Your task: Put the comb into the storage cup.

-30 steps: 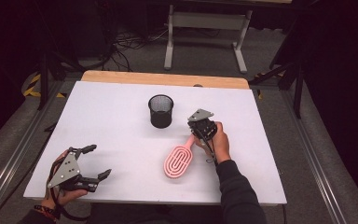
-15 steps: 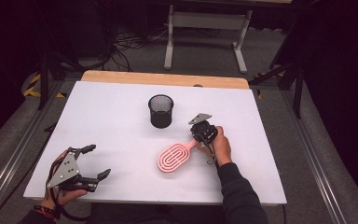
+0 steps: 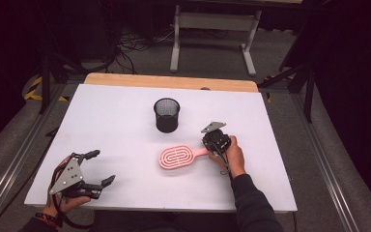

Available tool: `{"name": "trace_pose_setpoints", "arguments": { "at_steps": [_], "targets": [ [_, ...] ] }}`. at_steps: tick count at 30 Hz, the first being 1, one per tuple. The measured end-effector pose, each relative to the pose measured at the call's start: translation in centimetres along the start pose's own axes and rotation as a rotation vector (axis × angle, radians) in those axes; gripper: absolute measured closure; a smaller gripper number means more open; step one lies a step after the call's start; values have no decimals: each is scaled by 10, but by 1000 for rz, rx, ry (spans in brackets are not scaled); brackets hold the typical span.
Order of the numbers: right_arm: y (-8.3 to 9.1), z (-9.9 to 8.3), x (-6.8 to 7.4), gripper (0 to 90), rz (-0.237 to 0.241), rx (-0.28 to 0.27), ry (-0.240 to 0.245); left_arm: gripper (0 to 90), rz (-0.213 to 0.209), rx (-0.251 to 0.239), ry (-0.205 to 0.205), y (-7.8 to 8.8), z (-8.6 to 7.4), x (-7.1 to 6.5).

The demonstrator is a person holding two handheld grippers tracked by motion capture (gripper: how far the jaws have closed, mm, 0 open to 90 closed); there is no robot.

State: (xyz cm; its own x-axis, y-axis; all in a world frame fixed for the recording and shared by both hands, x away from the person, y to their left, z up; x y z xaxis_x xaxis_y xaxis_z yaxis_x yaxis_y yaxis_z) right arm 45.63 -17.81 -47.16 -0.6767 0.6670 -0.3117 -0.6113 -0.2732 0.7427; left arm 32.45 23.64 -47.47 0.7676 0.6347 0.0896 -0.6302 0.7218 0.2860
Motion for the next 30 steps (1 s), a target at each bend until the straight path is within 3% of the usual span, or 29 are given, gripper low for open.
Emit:
{"name": "trace_pose_setpoints", "arguments": {
  "at_steps": [8, 13, 30],
  "targets": [
    [7, -11, 4, 896, 22, -24, -19, 83, -4, 8, 3, 0, 0, 0],
    [13, -16, 7, 896, 66, -42, -21, 80, -5, 8, -4, -1, 0, -1],
    [22, -22, 14, 894, 132, -21, 0, 88, 3, 11, -2, 0, 0, -1]
  ]
}}
Point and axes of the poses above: each handheld gripper's, and its own axes: y roughly backward along the jaws, z roughly out of its top, x roughly to its left, the point moved 2 cm from there along -y, roughly forward along the jaws, and after that the axes turned 8 degrees about y, right-handed, at the moved point
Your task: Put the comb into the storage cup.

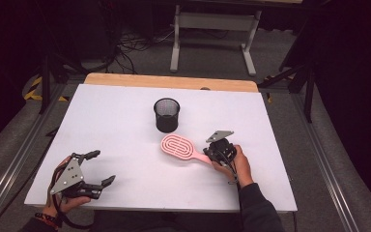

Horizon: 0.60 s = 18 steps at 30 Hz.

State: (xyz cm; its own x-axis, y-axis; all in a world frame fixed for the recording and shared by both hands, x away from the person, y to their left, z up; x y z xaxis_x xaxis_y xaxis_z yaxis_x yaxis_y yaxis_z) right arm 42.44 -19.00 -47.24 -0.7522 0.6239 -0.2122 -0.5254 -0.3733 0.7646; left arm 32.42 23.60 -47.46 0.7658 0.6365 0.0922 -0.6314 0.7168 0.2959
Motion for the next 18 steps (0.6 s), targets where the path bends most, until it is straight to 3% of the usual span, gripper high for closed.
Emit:
{"name": "trace_pose_setpoints", "arguments": {
  "at_steps": [14, 18],
  "targets": [
    [4, -2, 7, 884, 6, 19, 35, 94, -5, 7, 3, 1, 0, 1],
    [5, 0, 5, 821, 0, 30, 43, 92, -3, 8, 12, 0, -1, 2]
  ]
}}
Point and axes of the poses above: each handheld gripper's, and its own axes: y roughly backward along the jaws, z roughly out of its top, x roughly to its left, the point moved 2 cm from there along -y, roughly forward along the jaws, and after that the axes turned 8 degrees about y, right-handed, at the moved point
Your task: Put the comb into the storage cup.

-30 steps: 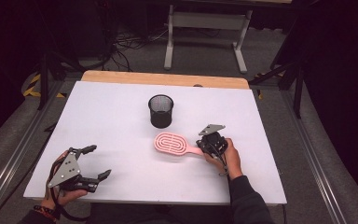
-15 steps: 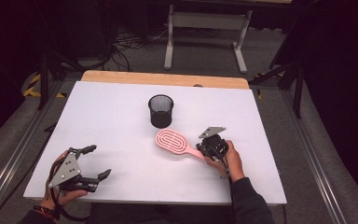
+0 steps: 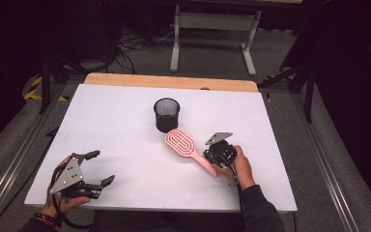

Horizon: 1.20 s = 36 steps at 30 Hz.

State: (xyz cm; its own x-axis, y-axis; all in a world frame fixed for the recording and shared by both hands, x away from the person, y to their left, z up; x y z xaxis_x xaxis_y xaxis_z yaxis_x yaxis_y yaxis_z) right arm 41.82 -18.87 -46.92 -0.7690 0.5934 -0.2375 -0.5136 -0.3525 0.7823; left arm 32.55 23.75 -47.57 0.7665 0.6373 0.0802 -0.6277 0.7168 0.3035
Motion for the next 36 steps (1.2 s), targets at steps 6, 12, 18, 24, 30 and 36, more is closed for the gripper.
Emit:
{"name": "trace_pose_setpoints", "arguments": {
  "at_steps": [6, 12, 18, 24, 30, 36],
  "targets": [
    [18, 12, -6, 721, -19, -72, -24, 90, -2, 1, 1, 0, 0, 0],
    [32, 29, -8, 412, -18, -83, -45, 90, -5, 4, -4, -1, 1, -1],
    [28, 49, 3, 236, 21, 9, 11, 87, -19, 10, 2, -2, 0, -1],
    [10, 59, 8, 163, 71, 143, 10, 84, -34, 26, -4, -2, 0, -2],
    [-8, 59, 11, 134, 78, 282, 23, 81, -43, 36, -2, -4, -1, -2],
    [-18, 55, 18, 358, 105, 342, 80, 89, -51, 47, -3, -6, -2, -3]
  ]
}}
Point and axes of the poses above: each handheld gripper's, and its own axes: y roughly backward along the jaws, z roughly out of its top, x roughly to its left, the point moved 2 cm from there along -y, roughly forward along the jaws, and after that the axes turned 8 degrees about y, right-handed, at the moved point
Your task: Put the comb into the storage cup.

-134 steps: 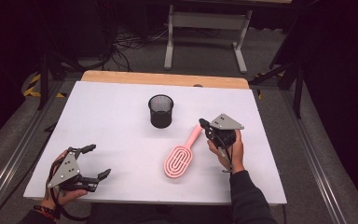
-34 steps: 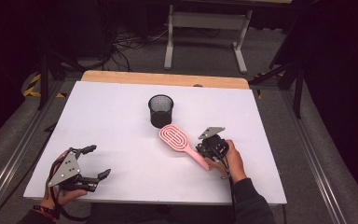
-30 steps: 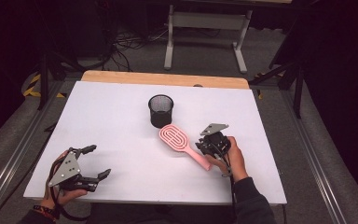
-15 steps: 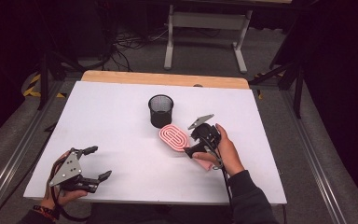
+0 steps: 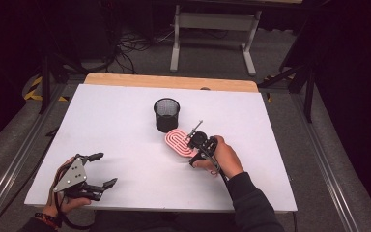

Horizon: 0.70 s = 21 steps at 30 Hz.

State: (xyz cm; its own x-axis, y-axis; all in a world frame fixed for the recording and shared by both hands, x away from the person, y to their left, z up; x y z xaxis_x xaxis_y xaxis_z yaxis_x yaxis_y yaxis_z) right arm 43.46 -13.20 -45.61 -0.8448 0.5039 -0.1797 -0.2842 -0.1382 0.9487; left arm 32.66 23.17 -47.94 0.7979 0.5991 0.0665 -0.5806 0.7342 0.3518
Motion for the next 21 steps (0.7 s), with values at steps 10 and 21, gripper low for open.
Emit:
{"name": "trace_pose_setpoints", "arguments": {
  "at_steps": [10, 21],
  "targets": [
    [-1, -4, 2, 664, 55, -101, -15, 92, 2, 14, -2, -1, -1, 0],
    [-2, -21, 9, 691, 3, -259, -8, 97, 5, 26, 0, -4, -2, 0]
  ]
}}
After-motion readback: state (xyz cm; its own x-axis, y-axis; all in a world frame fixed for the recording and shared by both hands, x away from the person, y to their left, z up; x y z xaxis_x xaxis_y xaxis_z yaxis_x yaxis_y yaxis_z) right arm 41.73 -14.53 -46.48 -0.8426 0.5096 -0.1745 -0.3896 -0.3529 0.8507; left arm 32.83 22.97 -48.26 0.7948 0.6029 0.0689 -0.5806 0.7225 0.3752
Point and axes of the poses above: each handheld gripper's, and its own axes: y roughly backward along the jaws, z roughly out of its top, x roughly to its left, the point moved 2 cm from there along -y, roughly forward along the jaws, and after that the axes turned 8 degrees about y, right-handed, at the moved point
